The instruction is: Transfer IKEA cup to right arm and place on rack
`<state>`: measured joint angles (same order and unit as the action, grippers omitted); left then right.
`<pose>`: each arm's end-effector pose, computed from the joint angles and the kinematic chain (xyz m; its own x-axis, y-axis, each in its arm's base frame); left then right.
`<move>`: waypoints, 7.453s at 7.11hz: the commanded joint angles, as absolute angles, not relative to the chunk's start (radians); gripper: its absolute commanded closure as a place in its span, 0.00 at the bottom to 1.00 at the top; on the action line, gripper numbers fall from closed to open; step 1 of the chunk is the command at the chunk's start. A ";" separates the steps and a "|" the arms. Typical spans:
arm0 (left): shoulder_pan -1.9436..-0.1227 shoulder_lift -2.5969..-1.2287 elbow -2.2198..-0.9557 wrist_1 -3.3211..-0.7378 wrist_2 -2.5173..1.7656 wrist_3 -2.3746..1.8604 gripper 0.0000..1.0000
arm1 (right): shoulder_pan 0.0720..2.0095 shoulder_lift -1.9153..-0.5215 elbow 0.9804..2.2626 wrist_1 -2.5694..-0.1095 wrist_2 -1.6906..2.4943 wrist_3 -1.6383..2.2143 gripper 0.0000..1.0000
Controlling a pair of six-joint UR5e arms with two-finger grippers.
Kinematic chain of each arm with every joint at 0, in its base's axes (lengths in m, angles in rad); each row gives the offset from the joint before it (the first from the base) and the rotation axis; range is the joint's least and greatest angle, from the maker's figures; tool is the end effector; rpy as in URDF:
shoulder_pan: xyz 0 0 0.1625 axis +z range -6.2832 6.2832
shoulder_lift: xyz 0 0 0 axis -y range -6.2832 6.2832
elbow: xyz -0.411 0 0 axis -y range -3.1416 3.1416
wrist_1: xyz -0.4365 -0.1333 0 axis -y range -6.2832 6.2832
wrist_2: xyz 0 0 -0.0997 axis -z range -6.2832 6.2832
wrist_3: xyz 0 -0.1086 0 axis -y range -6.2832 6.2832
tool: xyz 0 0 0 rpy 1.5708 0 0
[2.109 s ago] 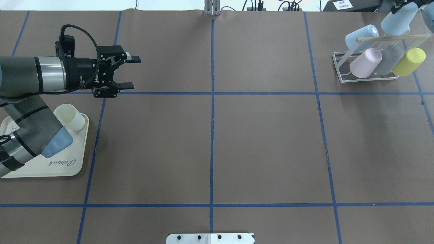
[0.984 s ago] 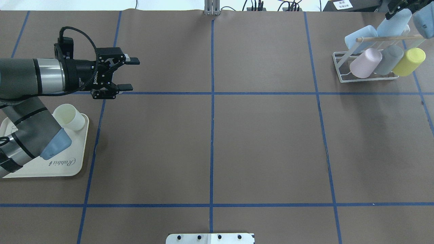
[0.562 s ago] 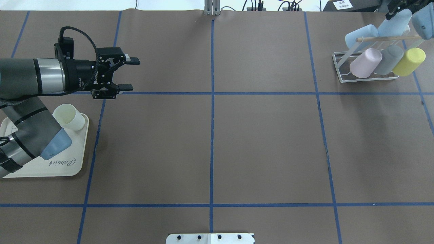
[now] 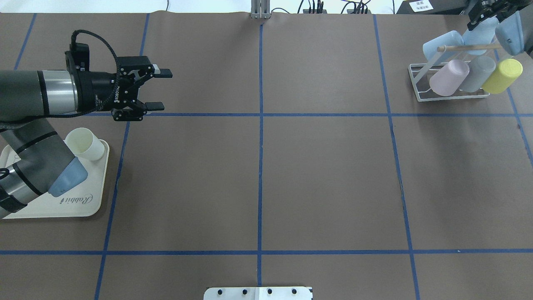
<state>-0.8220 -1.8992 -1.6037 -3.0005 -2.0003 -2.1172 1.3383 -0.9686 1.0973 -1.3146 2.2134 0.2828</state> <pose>0.3545 -0.5108 0.2784 -0.3294 -0.3396 -0.8810 0.2554 0.8663 -0.4294 -0.1158 -0.7852 0.4883 0.7579 -0.1357 0.6381 0.0022 0.9786 0.2056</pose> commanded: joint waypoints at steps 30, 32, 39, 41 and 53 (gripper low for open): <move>-1.012 -1.688 -2.000 -1.740 -2.249 -1.005 1.00 | 1.241 -0.977 1.463 -1.315 2.322 0.745 0.01; -1.002 -1.848 -1.996 -1.752 -2.285 -1.257 1.00 | 1.159 -0.976 1.575 -1.313 2.324 0.938 0.02; -0.764 -1.994 -1.840 -2.772 -2.089 -2.200 1.00 | 0.891 -1.119 1.764 -0.326 2.087 1.989 0.02; -0.762 -1.996 -1.728 -3.143 -2.008 -2.436 1.00 | 0.835 -1.120 1.759 -0.078 2.016 2.135 0.02; -0.677 -2.017 -1.798 -3.375 -1.970 -2.935 1.00 | 0.624 -1.043 1.769 0.117 1.819 2.126 0.01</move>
